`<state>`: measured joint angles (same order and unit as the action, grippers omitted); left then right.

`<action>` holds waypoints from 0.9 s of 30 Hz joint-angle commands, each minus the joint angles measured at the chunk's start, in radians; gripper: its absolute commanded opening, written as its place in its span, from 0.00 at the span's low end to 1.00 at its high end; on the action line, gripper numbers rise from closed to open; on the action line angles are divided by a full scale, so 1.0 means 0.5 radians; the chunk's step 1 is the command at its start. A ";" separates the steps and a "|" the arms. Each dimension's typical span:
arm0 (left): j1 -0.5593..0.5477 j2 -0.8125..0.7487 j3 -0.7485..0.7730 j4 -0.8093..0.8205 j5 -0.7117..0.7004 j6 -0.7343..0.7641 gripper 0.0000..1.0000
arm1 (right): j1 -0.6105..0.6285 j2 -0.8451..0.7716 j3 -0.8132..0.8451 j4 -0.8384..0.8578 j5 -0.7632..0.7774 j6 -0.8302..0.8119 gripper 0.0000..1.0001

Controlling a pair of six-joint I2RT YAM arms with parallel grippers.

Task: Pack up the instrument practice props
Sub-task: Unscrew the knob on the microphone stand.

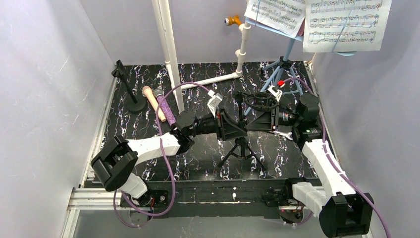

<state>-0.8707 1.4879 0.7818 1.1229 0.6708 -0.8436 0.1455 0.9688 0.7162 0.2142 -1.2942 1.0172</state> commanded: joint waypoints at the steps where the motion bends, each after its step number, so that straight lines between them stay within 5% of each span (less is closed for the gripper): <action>1: 0.008 -0.008 0.049 0.195 0.058 -0.063 0.00 | 0.007 0.020 0.054 0.116 -0.025 -0.009 0.66; 27: 0.011 0.036 -0.014 0.230 0.126 -0.128 0.00 | 0.016 0.023 0.052 0.164 -0.052 -0.016 0.48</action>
<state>-0.8703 1.5154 0.7734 1.1522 0.7200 -0.8948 0.1471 0.9955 0.7166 0.2459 -1.2968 1.0168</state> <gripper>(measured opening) 0.208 0.500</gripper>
